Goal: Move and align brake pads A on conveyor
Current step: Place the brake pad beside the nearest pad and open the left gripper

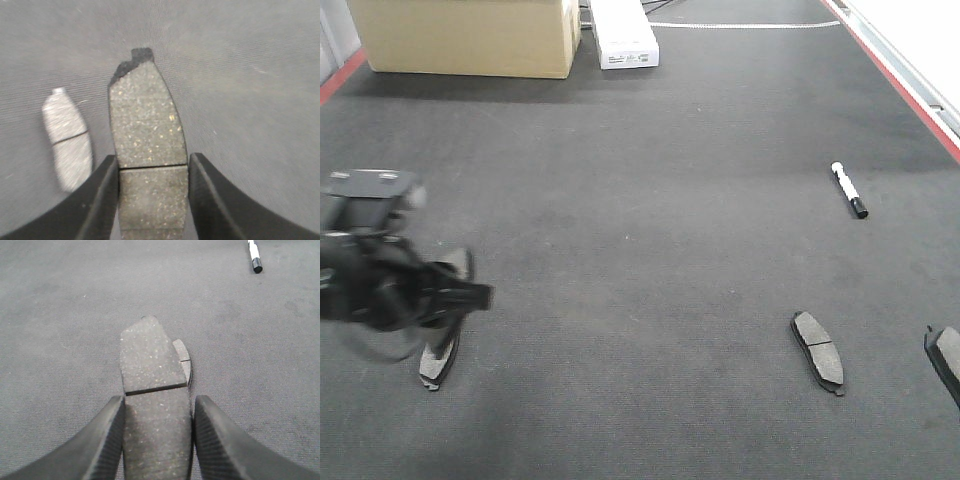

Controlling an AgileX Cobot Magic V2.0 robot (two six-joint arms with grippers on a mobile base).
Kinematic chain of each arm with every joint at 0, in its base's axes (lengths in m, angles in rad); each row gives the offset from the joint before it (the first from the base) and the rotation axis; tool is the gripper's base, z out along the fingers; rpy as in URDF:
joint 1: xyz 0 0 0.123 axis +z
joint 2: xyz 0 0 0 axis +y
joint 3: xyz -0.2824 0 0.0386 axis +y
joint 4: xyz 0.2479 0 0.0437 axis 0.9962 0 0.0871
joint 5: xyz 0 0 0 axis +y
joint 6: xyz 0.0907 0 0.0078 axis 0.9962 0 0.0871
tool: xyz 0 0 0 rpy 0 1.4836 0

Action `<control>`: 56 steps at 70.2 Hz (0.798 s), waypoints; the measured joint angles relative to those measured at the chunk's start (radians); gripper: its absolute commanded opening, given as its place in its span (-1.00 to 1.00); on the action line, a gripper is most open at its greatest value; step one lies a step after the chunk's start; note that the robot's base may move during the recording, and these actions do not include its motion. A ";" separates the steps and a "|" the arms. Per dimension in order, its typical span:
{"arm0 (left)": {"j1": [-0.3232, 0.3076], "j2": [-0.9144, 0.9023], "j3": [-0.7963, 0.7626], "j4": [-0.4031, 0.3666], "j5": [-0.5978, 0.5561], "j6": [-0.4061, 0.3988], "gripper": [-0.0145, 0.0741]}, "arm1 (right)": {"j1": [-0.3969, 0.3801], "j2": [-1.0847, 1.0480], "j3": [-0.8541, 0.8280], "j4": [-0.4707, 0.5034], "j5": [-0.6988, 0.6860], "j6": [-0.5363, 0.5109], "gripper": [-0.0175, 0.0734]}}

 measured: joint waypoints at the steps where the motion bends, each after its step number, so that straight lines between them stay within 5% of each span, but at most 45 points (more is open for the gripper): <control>1: -0.002 0.015 -0.004 -0.001 -0.003 0.000 -0.65 | 0.000 0.000 0.000 0.000 0.000 0.000 -0.53; 26: -0.073 0.294 -0.099 -0.015 -0.039 -0.013 -0.60 | 0.000 0.000 0.000 0.000 0.000 0.000 -0.53; 56: -0.118 0.392 -0.115 -0.053 -0.078 -0.023 -0.38 | 0.000 0.000 0.000 0.000 0.000 0.000 -0.53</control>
